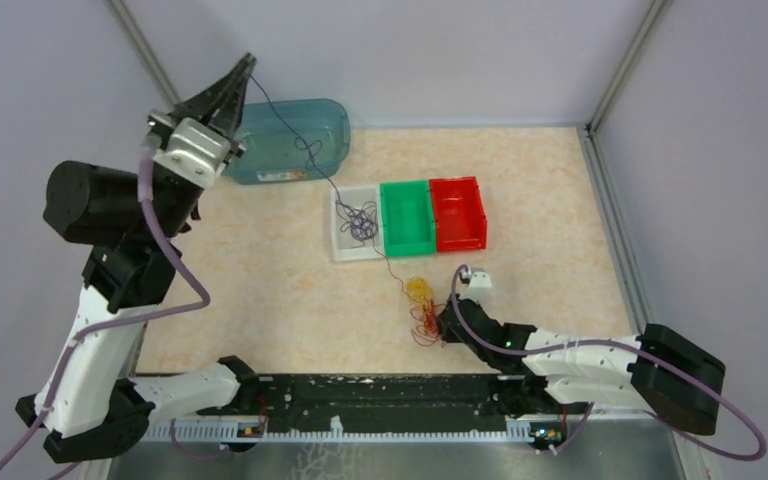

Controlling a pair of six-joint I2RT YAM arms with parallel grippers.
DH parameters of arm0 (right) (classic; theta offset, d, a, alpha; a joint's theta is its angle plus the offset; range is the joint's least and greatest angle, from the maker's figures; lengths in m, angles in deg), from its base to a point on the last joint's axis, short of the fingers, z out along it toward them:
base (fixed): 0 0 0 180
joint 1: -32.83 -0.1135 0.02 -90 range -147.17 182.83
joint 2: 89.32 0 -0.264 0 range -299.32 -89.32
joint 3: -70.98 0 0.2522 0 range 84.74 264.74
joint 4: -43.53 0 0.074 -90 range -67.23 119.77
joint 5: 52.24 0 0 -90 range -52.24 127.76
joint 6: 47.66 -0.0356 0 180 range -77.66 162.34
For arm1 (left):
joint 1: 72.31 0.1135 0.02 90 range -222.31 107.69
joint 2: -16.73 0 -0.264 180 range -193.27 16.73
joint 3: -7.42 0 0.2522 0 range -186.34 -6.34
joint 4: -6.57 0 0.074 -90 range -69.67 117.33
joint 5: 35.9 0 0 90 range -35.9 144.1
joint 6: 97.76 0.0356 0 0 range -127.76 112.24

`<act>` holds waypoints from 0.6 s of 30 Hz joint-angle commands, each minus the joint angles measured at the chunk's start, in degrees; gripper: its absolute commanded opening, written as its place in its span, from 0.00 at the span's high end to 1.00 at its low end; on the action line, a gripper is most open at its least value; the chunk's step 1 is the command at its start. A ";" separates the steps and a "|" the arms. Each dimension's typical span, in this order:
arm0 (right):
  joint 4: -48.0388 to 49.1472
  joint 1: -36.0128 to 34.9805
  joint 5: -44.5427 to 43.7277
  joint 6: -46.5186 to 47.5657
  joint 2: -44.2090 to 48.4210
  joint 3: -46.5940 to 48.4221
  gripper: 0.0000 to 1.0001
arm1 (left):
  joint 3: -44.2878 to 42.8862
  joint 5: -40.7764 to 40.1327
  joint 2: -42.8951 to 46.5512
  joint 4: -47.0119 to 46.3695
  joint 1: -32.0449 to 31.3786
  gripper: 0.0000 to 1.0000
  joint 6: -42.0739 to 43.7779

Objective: Untangle the cables

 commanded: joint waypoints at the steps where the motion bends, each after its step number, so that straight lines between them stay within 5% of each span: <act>1: -2.53 0.35 -1.63 -0.29 0.71 -1.20 0.92 | -2.57 -5.20 0.17 -21.77 0.00 1.00 7.55; 9: -2.32 0.34 -1.73 -0.76 -0.19 -1.84 0.92 | -20.06 -6.23 -7.47 -29.92 0.00 1.00 11.87; 14: -2.58 0.28 -1.98 -0.72 -1.24 -1.68 0.93 | -23.72 -4.19 -9.60 -33.38 -0.01 1.00 13.71; 18: -3.12 0.35 -2.16 -0.77 -1.18 -1.92 0.94 | -38.21 -2.84 -16.70 -35.28 0.00 1.00 15.76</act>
